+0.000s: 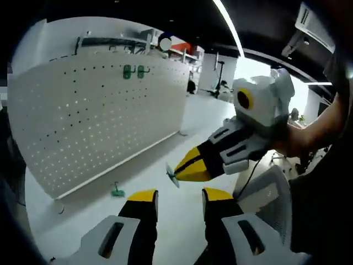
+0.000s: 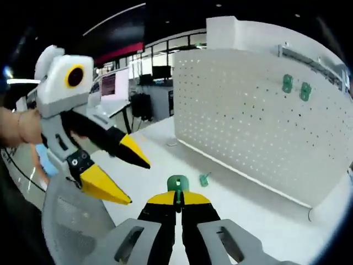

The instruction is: Insert the hook assembly into the mounting plate slot until the hook locks in place.

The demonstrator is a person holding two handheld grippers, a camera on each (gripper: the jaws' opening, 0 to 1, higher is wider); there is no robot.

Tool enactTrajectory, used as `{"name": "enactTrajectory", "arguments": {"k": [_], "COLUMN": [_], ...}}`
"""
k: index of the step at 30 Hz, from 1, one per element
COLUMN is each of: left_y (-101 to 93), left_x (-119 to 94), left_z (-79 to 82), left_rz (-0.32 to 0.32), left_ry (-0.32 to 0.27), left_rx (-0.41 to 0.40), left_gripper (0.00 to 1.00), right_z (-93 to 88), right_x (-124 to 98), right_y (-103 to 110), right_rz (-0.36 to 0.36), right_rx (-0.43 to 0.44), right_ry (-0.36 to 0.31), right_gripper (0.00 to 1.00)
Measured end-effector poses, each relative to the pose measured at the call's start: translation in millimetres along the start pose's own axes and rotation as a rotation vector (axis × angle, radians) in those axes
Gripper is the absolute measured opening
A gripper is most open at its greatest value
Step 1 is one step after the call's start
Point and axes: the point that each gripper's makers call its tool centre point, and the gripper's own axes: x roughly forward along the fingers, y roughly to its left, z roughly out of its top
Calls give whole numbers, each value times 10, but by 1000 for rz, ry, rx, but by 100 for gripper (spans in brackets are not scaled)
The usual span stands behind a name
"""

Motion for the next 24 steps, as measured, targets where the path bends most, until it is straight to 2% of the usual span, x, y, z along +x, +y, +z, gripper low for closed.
{"name": "enactTrajectory", "arguments": {"k": [3, 6, 8, 11, 15, 19, 24], "left_y": [-30, -11, 15, 31, 70, 56, 75], "left_x": [0, 0, -2, -17, -41, -58, -45], "left_z": [35, 39, -8, 26, 94, 170, 222], "left_rz": [-5, 8, 23, 36, 64, 68, 79], "left_ry": [-27, -39, -19, -48, -82, -104, -123], "left_rx": [-31, -33, -57, -108, -114, -146, -162], "left_gripper": [38, 37, 35, 37, 35, 28, 27], "right_z": [48, 95, 137, 206, 337, 427, 496], "right_x": [-25, -41, -50, -89, -145, -168, -205], "right_y": [-68, -97, -83, -75, 35, 78, 160], "right_rz": [-16, -19, -7, 0, 32, 41, 60], "right_rx": [14, 35, 91, 130, 218, 232, 249], "right_ry": [-11, -21, -40, -67, -116, -139, -160], "right_gripper": [0, 0, 0, 0, 0, 0, 0]}}
